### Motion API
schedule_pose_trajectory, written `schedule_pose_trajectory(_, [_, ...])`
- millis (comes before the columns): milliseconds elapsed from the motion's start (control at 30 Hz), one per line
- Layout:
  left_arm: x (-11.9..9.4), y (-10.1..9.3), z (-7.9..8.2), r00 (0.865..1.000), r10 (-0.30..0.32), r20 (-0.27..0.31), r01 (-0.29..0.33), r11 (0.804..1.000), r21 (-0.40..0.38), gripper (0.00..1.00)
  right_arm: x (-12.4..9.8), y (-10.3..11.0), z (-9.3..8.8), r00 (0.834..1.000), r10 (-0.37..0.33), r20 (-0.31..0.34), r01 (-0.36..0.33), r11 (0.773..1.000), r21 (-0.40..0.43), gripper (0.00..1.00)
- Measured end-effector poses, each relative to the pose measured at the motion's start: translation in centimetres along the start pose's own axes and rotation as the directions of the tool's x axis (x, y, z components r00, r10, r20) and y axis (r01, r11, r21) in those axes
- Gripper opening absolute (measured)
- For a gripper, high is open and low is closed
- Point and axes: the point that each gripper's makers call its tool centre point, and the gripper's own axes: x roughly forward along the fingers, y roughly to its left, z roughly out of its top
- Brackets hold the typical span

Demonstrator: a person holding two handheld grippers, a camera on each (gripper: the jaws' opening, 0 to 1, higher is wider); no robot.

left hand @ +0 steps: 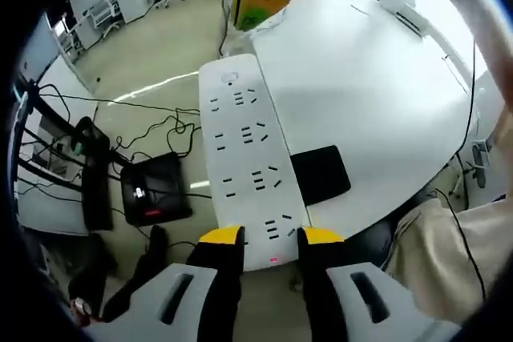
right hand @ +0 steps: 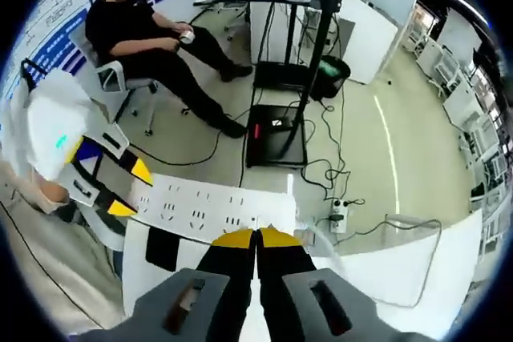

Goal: Pick up the power strip scattered on the table, fix it on the side mounting bracket of the table, and press the switch

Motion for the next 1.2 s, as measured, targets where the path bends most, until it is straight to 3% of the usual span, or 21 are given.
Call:
schedule_pose_trajectory(133, [0.0, 0.0, 0.0, 1.000, -0.001, 0.003, 0.001, 1.000, 0.002, 0.32, 1.7, -0.4, -0.1, 0.998, -0.009, -0.056, 0.005, 0.997, -0.081, 0.00])
schedule_pose_trajectory(400, [0.1, 0.4, 0.2, 1.000, -0.001, -0.008, 0.002, 1.000, 0.013, 0.32, 3.6, -1.3, -0.1, 0.996, 0.010, -0.086, -0.012, 1.000, -0.023, 0.00])
schedule_pose_trajectory(600, [0.2, 0.8, 0.4, 1.000, -0.003, -0.014, 0.003, 1.000, 0.016, 0.32, 4.2, -1.5, -0.1, 0.995, 0.014, -0.094, -0.016, 1.000, -0.021, 0.00])
schedule_pose_trajectory(700, [0.2, 1.2, 0.5, 1.000, -0.004, -0.014, 0.004, 1.000, 0.018, 0.31, 4.3, -0.6, -0.5, 0.995, 0.016, -0.099, -0.019, 0.999, -0.028, 0.00])
schedule_pose_trajectory(967, [0.4, 0.7, 0.4, 1.000, -0.003, -0.010, 0.003, 1.000, 0.021, 0.31, 5.0, -0.8, -0.2, 0.994, 0.018, -0.107, -0.021, 0.999, -0.031, 0.00])
schedule_pose_trajectory(1200, [0.4, 0.6, 0.3, 1.000, 0.000, -0.007, 0.000, 1.000, 0.028, 0.31, 5.0, -1.5, -0.1, 0.993, 0.034, -0.112, -0.029, 0.999, 0.044, 0.00])
